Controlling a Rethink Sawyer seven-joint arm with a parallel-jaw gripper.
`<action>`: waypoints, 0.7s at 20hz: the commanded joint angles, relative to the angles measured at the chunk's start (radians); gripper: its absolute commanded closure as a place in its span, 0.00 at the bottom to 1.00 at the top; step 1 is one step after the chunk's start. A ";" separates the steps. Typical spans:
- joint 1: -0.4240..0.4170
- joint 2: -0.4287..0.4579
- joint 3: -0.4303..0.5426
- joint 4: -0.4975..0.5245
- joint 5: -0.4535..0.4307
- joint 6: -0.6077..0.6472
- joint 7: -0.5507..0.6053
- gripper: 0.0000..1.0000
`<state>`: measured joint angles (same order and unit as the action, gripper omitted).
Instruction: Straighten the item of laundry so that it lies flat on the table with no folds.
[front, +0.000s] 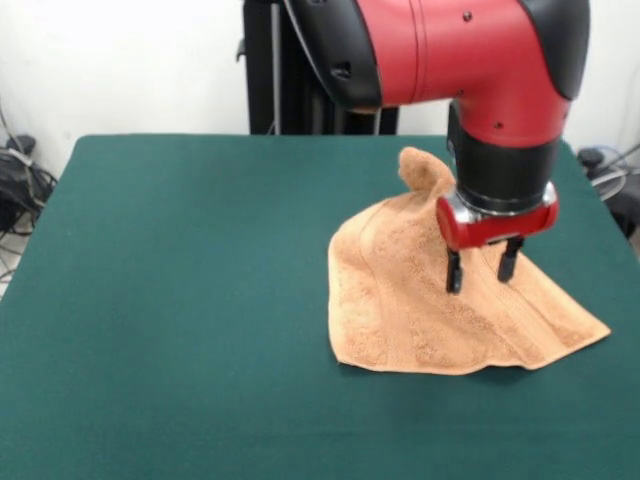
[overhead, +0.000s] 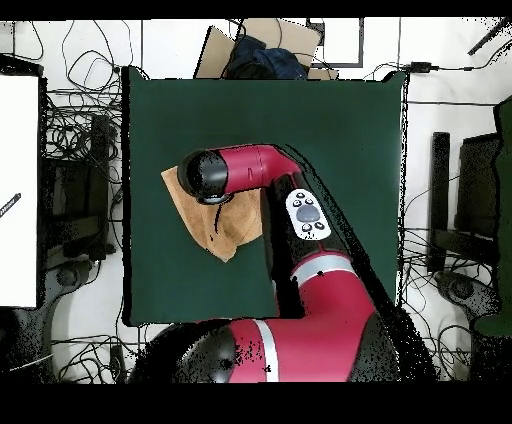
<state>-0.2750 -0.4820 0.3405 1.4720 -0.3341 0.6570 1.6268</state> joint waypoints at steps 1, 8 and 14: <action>-0.046 -0.010 0.046 0.154 0.035 -0.086 0.099 0.00; -0.099 -0.009 0.053 0.259 0.032 -0.145 0.099 0.00; -0.133 0.000 0.064 0.294 0.032 -0.170 0.080 0.00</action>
<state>-0.3806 -0.4960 0.3405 1.6399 -0.3154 0.5532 1.6268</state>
